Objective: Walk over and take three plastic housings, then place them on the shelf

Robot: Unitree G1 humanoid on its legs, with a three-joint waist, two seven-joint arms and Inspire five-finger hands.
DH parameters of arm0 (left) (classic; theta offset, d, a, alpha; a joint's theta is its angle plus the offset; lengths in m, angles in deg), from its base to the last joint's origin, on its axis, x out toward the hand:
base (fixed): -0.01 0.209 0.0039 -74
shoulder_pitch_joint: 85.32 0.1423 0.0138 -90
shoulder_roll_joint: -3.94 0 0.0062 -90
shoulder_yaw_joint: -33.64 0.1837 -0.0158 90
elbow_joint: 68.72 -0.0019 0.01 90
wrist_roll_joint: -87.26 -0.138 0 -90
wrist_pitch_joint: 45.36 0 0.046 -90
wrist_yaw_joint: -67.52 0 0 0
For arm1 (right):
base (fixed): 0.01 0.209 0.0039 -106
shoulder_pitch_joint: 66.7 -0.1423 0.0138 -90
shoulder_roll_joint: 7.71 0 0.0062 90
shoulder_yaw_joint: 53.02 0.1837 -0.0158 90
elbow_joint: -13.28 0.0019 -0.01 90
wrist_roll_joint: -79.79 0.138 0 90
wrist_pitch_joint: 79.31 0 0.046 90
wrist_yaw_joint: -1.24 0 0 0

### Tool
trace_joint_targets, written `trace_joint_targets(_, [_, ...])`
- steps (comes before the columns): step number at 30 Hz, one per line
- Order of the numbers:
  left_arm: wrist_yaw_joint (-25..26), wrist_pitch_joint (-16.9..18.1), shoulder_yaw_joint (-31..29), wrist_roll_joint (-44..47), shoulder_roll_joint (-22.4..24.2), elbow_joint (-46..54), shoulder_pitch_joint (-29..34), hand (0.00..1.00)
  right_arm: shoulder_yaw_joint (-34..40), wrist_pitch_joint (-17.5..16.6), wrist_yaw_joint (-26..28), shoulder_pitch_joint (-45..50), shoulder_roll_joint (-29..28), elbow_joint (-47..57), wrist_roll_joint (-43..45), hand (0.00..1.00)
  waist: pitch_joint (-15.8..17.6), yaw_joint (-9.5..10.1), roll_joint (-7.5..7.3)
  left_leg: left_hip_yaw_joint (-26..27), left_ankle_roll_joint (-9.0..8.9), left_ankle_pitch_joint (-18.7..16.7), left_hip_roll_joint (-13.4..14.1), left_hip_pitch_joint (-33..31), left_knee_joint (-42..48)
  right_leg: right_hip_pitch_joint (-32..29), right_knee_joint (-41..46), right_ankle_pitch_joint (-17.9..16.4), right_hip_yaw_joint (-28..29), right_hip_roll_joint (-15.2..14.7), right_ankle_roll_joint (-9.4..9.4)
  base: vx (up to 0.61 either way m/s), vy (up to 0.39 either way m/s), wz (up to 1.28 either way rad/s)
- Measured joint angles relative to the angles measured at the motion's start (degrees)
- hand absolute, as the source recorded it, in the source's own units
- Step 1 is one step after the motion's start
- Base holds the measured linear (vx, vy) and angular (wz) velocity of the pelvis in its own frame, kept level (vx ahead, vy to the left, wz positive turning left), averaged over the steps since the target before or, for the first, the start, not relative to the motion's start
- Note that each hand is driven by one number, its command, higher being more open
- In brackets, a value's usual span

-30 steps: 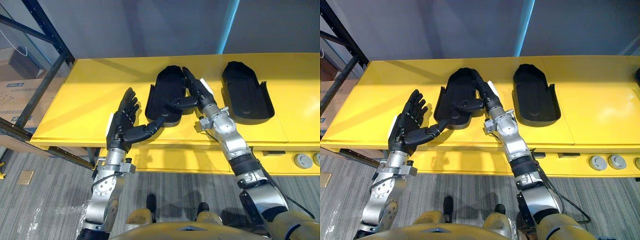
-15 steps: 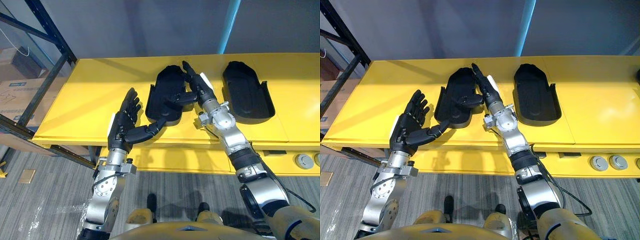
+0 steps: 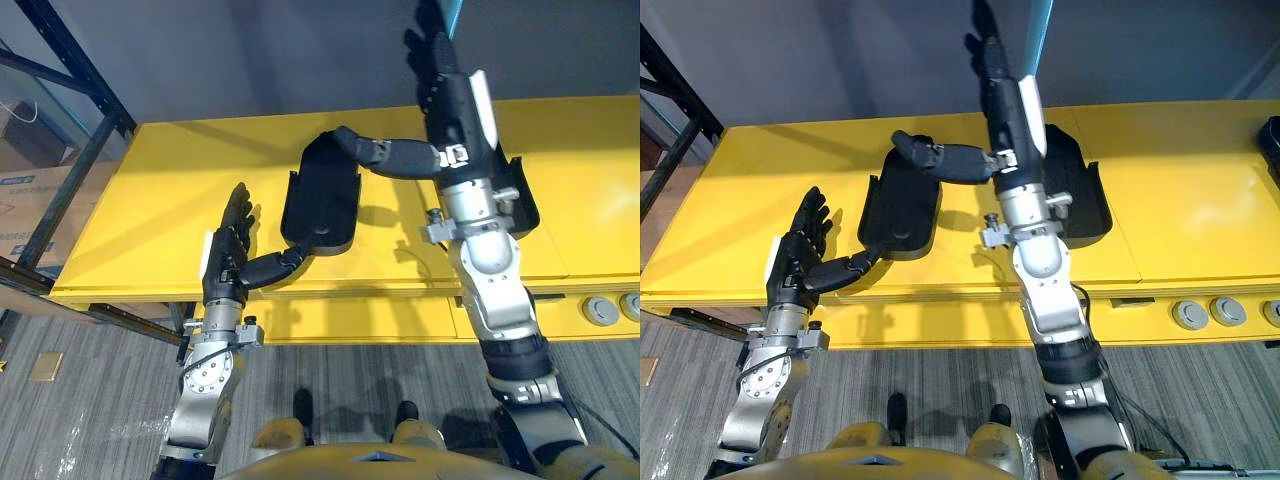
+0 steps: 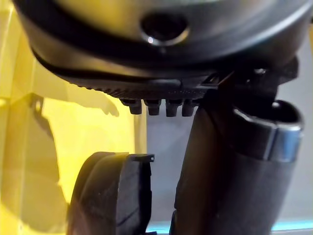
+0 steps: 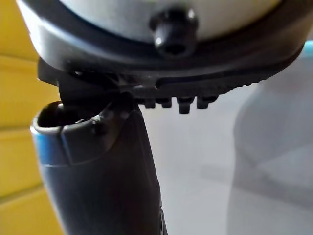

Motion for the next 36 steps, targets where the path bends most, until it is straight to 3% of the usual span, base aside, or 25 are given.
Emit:
trace_joint_targets(4, [0.5,-2.9,-0.9,-6.7,-1.3,-1.7,2.1,1.00,3.2,-1.4,-2.8,9.7,-0.1,6.3,0.4,1.00,-0.1,-1.81,-0.02,1.8,0.02,-0.5,0.0,0.2,-0.4,-0.8,-0.7,0.3,1.7,0.2,0.38,0.02,0.001,-0.22])
trace_joint_targets(13, [-1.0,-3.9,-4.3,-8.9,-3.6,-1.9,2.3,1.00,8.0,-6.1,-4.8,17.0,-0.2,11.2,0.4,1.00,-1.3,-2.93,-0.96,3.7,-0.27,-1.1,0.9,0.9,-0.3,-0.8,-1.6,0.4,3.4,1.2,0.44,0.03,-0.016,-0.12])
trace_joint_targets(25, [3.7,-4.4,-4.2,-8.9,-3.5,-4.4,1.1,1.00,9.1,-6.2,-6.8,21.4,-0.8,11.5,3.8,1.00,-2.1,-3.25,-0.19,6.4,-0.61,-2.7,1.4,0.8,1.1,-1.6,-2.4,0.6,6.1,1.9,0.51,0.00,-0.002,-0.12])
trace_joint_targets(36, [2.9,-4.4,-3.6,-8.0,-3.5,-4.7,0.8,1.00,9.1,-6.2,-6.8,21.4,-2.3,11.7,4.9,1.00,-2.4,-3.23,-0.51,6.6,-0.62,-4.0,1.6,-0.1,3.2,-1.6,-2.4,0.6,6.4,1.9,0.52,0.00,-0.001,0.00])
